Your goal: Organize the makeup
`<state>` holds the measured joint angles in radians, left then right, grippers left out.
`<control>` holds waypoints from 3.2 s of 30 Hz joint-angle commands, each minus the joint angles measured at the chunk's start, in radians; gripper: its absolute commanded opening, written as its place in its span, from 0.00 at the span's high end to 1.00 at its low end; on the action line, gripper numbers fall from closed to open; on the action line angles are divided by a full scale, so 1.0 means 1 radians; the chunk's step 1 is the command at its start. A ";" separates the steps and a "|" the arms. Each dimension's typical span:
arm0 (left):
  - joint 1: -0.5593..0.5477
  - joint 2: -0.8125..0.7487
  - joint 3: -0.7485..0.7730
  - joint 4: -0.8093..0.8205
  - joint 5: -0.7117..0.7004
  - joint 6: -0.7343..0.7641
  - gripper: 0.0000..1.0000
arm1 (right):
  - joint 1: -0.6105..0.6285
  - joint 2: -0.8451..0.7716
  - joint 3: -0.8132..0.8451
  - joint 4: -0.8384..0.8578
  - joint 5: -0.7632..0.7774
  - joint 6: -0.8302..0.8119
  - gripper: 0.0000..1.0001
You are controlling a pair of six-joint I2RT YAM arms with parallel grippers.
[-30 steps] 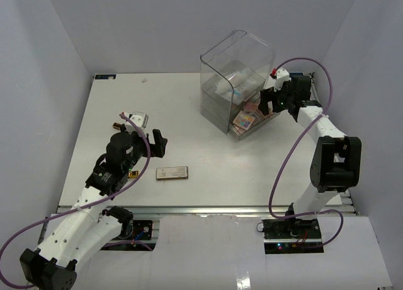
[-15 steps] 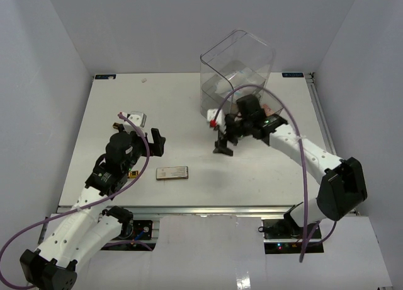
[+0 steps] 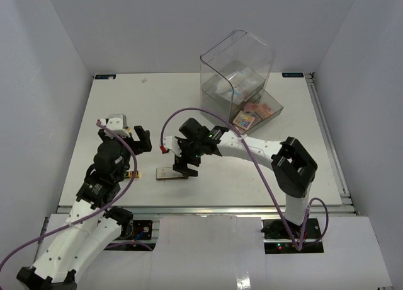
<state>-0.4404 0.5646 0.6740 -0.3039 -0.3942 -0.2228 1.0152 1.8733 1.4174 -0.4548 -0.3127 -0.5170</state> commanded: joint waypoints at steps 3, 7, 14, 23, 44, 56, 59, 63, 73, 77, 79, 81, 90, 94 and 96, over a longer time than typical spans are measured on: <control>0.008 -0.090 -0.029 0.031 -0.180 -0.034 0.02 | 0.087 0.090 0.064 0.057 0.073 0.113 0.10; 0.009 -0.126 -0.039 0.041 -0.244 -0.044 0.02 | 0.098 0.135 0.087 0.069 0.096 0.128 0.10; 0.009 -0.140 -0.042 0.045 -0.236 -0.044 0.02 | 0.097 0.179 0.123 0.073 0.149 0.108 0.10; 0.011 -0.140 -0.043 0.049 -0.196 -0.033 0.02 | 0.101 0.198 0.116 0.096 0.233 0.022 0.10; 0.014 -0.130 -0.049 0.072 -0.071 -0.004 0.02 | 0.095 0.204 0.073 0.035 0.105 -0.059 0.63; 0.014 -0.145 -0.052 0.085 -0.010 0.007 0.02 | -0.091 -0.135 -0.069 -0.127 -0.172 -0.223 0.87; 0.014 -0.134 -0.050 0.086 0.016 0.008 0.02 | -0.180 -0.264 -0.123 -0.127 -0.206 -0.232 0.88; 0.014 -0.109 -0.051 0.090 0.056 0.010 0.02 | -0.367 -0.442 -0.202 -0.125 -0.263 -0.229 0.89; 0.016 -0.080 -0.047 0.091 0.099 0.013 0.02 | -0.757 -0.640 -0.332 -0.019 -0.151 -0.286 0.88; 0.016 -0.080 -0.049 0.089 0.100 0.013 0.02 | -0.785 -0.624 -0.347 0.042 -0.003 -0.389 0.88; 0.016 -0.080 -0.049 0.091 0.101 0.013 0.02 | -0.787 -0.605 -0.346 0.092 0.072 -0.421 0.89; 0.016 -0.078 -0.048 0.089 0.103 0.014 0.02 | -0.788 -0.585 -0.333 0.116 0.122 -0.462 0.89; 0.016 -0.081 -0.048 0.090 0.110 0.013 0.02 | -0.791 -0.462 -0.306 0.218 0.232 -0.694 0.86; 0.016 -0.084 -0.048 0.089 0.109 0.014 0.02 | -0.791 -0.423 -0.282 0.241 0.228 -0.768 0.86; 0.016 -0.086 -0.049 0.091 0.111 0.013 0.02 | -0.791 -0.414 -0.300 0.277 0.219 -0.823 0.86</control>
<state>-0.4328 0.4861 0.6285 -0.2298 -0.2985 -0.2176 0.2279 1.4539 1.0787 -0.2879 -0.0996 -1.1999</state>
